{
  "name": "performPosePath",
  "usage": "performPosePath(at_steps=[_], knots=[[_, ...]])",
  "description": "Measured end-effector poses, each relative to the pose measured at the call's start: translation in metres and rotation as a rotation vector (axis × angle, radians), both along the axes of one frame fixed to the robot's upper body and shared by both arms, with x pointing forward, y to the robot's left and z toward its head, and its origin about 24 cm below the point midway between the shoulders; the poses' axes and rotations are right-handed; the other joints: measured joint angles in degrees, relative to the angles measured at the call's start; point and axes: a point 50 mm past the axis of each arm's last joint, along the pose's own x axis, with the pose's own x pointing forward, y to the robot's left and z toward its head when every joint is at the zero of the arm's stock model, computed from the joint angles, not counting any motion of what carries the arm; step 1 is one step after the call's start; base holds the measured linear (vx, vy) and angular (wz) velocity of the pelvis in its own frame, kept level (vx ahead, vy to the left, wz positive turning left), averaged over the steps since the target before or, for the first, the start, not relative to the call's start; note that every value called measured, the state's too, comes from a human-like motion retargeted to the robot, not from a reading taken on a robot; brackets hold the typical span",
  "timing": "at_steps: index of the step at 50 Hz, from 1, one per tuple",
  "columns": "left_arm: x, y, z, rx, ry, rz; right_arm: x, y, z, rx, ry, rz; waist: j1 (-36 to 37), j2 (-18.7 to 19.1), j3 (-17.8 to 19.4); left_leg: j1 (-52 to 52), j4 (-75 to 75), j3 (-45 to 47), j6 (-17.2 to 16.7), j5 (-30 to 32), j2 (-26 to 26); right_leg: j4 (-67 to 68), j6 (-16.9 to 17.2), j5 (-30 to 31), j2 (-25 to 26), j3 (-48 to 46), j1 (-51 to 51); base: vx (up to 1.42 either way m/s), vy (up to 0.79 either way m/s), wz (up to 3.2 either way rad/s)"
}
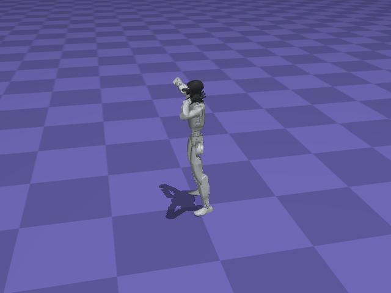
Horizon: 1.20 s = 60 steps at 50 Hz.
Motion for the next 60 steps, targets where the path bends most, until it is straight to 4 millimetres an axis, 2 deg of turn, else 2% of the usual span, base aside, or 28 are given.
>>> performPosePath(at_steps=[10,23,25,30,32,38,48,60], knots=[[-0.003,0.002,-0.001,-0.002,-0.044,0.005,0.0,-0.001,-0.002,-0.036,0.072,0.027,-2.6,5.2,-0.2,0.6,-0.2,2.4,0.5,-0.1,0.7,-0.4,0.0,0.2,1.1,2.4,-1.0,-0.01,-0.03,-0.2],[-0.001,0.005,-0.02,0.21,-0.136,0.077,-0.006,-0.013,-0.012,-0.166,0.239,0.163,-12.3,18.8,-0.6,1.6,-0.2,6.9,-0.3,0.3,2.4,-2.1,0.0,1.4,3.6,5.8,-2.0,0.0,-0.06,-0.31],[-0.003,0.01,-0.025,0.31,-0.12,0.017,-0.007,-0.017,-0.014,-0.197,0.28,0.226,-14.0,20.6,-0.3,1.8,0.1,7.4,-0.2,0.2,2.6,-2.4,0.0,1.7,4.0,6.2,-2.0,0.0,-0.05,-0.26],[-0.005,0.001,-0.017,0.248,-0.222,0.016,-0.007,-0.021,-0.011,-0.101,0.316,0.315,-17.0,22.6,0.4,2.0,0.3,8.3,0.5,0.2,2.7,-2.7,0.0,2.1,4.3,6.7,-2.0,0.0,-0.02,-0.08],[-0.006,-0.008,-0.01,0.137,-0.297,0.046,-0.006,-0.021,-0.009,-0.026,0.314,0.322,-17.5,22.4,0.6,2.1,0.3,8.4,0.8,0.2,2.6,-2.8,0.0,2.1,4.2,6.8,-2.0,0.0,0.0,0.0],[-0.013,-0.016,-0.006,0.102,-0.33,0.005,-0.005,-0.022,-0.006,0.053,0.332,0.35,-16.7,20.1,0.3,2.4,0.5,8.0,1.3,-0.1,2.6,-2.7,0.0,2.0,4.1,6.4,-1.4,0.0,0.0,0.0],[-0.011,-0.009,0.001,0.013,-0.235,0.019,0.0,-0.021,-0.005,0.074,0.349,0.261,-10.4,12.9,-1.1,1.6,0.9,4.8,1.6,-0.6,2.4,-2.0,0.0,1.5,3.2,3.5,-0.3,0.01,0.04,0.27],[-0.009,-0.007,0.007,-0.099,-0.224,0.003,-0.001,-0.017,-0.006,0.063,0.236,0.151,-1.7,4.6,1.4,0.3,0.1,-0.2,0.5,-0.4,-0.5,-1.7,-0.2,0.7,-0.4,-0.9,1.3,0.0,0.09,0.4]])
